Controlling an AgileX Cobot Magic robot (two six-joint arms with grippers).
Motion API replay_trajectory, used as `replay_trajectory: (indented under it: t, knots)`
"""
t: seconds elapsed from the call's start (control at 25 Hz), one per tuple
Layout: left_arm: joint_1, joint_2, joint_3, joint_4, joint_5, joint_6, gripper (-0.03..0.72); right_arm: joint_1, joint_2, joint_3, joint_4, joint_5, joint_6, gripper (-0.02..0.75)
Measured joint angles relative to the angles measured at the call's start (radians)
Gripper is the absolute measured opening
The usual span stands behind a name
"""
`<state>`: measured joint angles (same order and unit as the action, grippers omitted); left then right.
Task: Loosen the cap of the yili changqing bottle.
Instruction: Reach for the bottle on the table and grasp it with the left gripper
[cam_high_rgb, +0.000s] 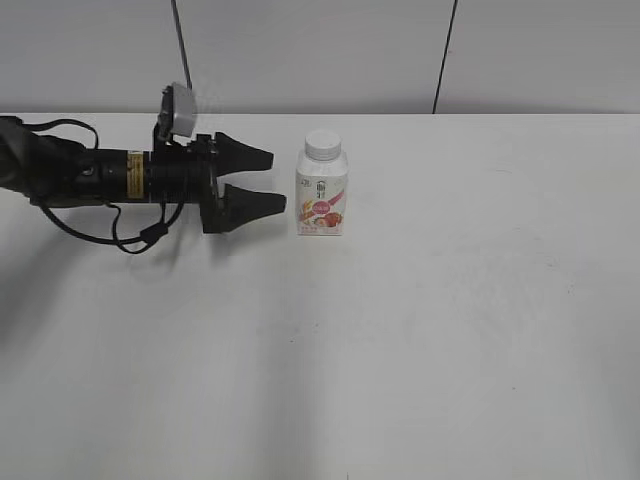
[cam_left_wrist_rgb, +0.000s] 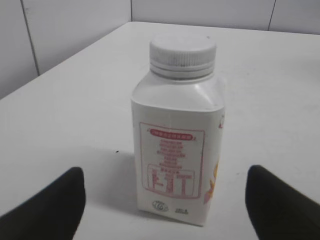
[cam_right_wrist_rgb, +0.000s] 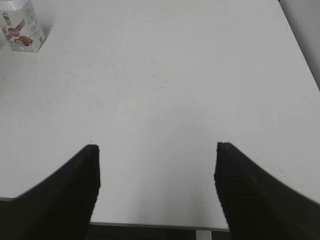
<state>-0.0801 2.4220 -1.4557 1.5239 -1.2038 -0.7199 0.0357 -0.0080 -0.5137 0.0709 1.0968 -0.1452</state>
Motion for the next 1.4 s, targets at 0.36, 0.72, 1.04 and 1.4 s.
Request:
replay_trajectory:
  t: [0.36, 0.72, 1.04, 1.4]
  knots:
    - [-0.080, 0.100, -0.157, 0.029, -0.001, -0.104, 0.592, 0.000, 0.000, 0.000, 0.000, 0.000, 0.000, 0.563]
    - [-0.124, 0.175, -0.255, 0.035, -0.001, -0.149, 0.590, 0.000, 0.000, 0.000, 0.000, 0.000, 0.000, 0.563]
    - [-0.148, 0.220, -0.342, 0.036, -0.002, -0.207, 0.585, 0.000, 0.000, 0.000, 0.000, -0.001, 0.000, 0.563]
    - [-0.150, 0.226, -0.348, 0.036, 0.003, -0.211, 0.439, 0.000, 0.000, 0.000, 0.000, -0.001, 0.000, 0.563]
